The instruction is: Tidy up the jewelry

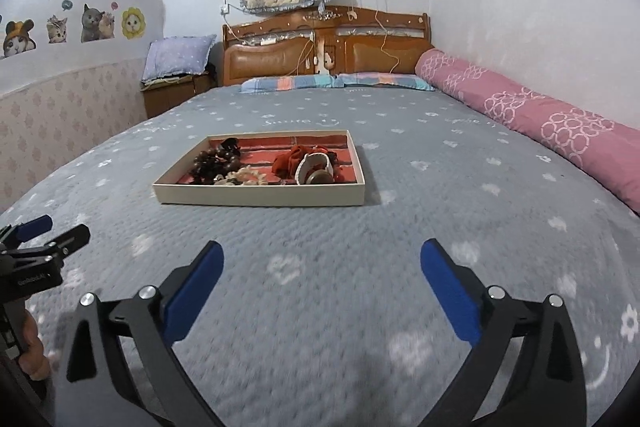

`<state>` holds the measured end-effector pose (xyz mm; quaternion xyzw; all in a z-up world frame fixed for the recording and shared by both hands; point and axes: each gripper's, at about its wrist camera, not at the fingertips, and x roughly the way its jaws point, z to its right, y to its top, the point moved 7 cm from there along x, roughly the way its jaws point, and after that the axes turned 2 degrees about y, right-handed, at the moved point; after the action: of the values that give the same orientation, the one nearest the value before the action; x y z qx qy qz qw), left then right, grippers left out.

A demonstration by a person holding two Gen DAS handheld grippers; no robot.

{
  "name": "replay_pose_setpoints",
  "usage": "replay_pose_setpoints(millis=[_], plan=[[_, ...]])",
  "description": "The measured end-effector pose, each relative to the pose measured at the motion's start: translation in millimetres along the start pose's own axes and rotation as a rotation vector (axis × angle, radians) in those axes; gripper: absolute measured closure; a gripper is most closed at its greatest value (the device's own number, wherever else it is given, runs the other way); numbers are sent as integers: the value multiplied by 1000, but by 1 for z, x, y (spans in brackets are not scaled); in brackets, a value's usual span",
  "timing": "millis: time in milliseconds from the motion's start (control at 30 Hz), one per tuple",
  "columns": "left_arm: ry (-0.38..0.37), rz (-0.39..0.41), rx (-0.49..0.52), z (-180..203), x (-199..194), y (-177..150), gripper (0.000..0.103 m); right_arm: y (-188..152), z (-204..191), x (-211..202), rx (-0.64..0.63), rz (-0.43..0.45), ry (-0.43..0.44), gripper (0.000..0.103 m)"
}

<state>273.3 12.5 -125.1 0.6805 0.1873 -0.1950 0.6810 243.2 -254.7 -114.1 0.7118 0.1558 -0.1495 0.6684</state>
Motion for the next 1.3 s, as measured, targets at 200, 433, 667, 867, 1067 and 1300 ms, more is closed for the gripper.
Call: replay_pose_setpoints(millis=[200, 433, 667, 867, 1067, 1300], plan=[[24, 76, -8, -5, -31, -8, 5, -19, -2, -22, -27, 13, -14, 4], [50, 154, 32, 5, -49, -12, 5, -23, -2, -39, -18, 68, -24, 4], [45, 206, 109, 23, -61, -14, 5, -27, 0, -45, -9, 90, -19, 4], [64, 235, 131, 28, -68, -15, 5, -28, -1, -50, -11, 100, -22, 4], [52, 222, 94, 20, -65, -14, 5, -27, -2, -52, -19, 97, -27, 4], [48, 210, 71, 15, -62, -13, 5, -26, -2, -51, -19, 104, -31, 4]])
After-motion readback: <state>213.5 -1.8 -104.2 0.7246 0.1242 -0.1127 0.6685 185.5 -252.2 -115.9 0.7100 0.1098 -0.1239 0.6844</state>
